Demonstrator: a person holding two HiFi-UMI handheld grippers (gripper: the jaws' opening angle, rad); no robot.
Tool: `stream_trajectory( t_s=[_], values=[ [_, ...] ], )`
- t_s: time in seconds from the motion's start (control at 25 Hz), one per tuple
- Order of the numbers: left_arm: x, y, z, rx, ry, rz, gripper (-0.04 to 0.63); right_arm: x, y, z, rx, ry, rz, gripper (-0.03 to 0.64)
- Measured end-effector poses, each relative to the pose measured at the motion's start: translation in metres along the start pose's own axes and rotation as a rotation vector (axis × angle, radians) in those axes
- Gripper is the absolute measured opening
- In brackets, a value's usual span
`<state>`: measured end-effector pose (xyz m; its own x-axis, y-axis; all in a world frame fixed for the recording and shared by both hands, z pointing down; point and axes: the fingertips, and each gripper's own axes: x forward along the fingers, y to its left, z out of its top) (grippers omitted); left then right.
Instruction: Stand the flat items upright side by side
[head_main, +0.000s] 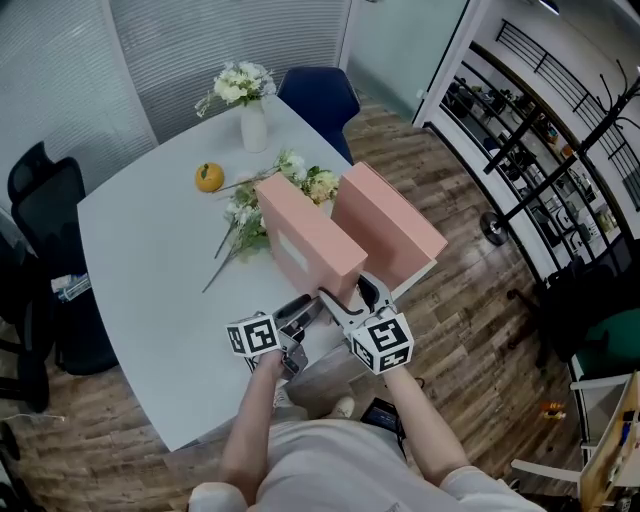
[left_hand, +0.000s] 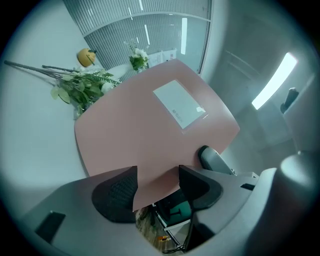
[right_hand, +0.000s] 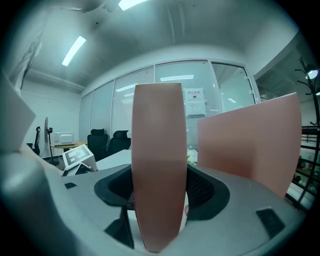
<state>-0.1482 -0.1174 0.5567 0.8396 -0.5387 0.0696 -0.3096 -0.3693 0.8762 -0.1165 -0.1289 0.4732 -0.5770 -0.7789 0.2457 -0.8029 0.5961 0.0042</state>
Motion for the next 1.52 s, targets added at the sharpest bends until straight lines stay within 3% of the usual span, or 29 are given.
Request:
stream_trajectory(
  t_s=[1.52],
  values=[
    [0.001,0.009,-0.025,-0.043,0.054,0.000,0.247,-0.024,0.001,-0.033,0.004,0.068,-0.030,0.313]
  ],
)
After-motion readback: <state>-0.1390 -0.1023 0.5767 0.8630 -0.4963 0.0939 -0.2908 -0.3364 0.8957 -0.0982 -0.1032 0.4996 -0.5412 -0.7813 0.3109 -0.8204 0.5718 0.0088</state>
